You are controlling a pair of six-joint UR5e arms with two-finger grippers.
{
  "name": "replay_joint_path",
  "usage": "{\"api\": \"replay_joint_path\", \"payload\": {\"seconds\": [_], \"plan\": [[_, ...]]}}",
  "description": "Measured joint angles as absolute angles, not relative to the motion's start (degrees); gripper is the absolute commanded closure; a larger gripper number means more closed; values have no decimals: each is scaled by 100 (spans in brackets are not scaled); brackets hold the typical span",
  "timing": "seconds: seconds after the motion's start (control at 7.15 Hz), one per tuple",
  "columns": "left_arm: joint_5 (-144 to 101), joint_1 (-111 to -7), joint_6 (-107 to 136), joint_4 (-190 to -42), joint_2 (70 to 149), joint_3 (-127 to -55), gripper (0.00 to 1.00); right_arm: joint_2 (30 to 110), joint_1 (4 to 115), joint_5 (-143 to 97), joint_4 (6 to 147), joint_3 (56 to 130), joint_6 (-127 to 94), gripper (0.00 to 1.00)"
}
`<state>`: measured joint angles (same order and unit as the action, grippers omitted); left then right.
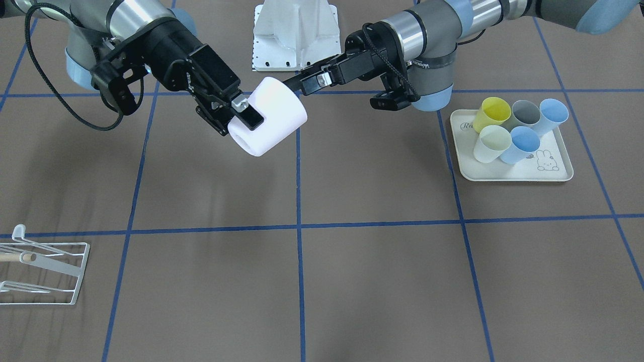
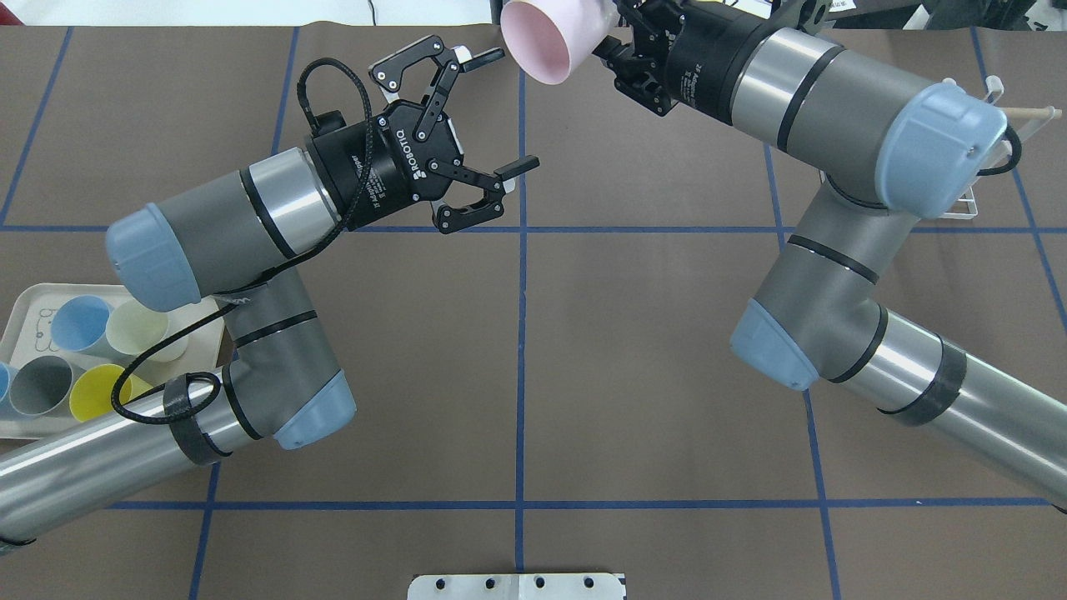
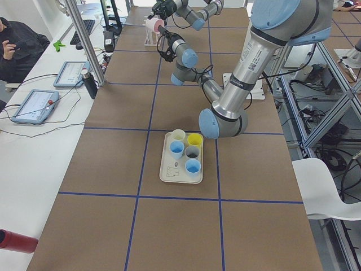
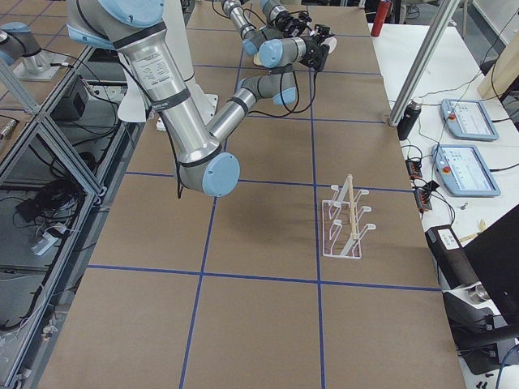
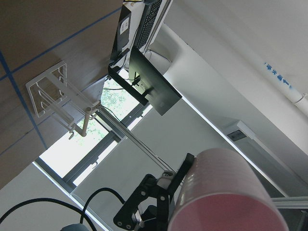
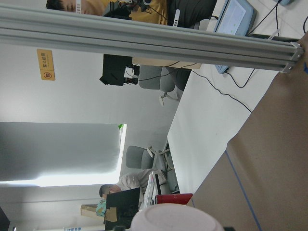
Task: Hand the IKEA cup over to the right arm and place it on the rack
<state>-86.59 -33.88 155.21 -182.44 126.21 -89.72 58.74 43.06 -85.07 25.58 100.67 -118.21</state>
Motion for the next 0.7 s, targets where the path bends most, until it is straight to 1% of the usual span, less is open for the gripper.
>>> {"api": "replay_joint_path", "payload": {"seconds": [0.42,0.7], "plan": [[-8712,-3392,14883,-18221,12610,-8966,1,6162,4843,-8479,2560,9960,-11898,100],[-8725,-3418,14577,-18182,12613,-8980,1,6557,5307,-8949,2611,9951,-11257,100]]}}
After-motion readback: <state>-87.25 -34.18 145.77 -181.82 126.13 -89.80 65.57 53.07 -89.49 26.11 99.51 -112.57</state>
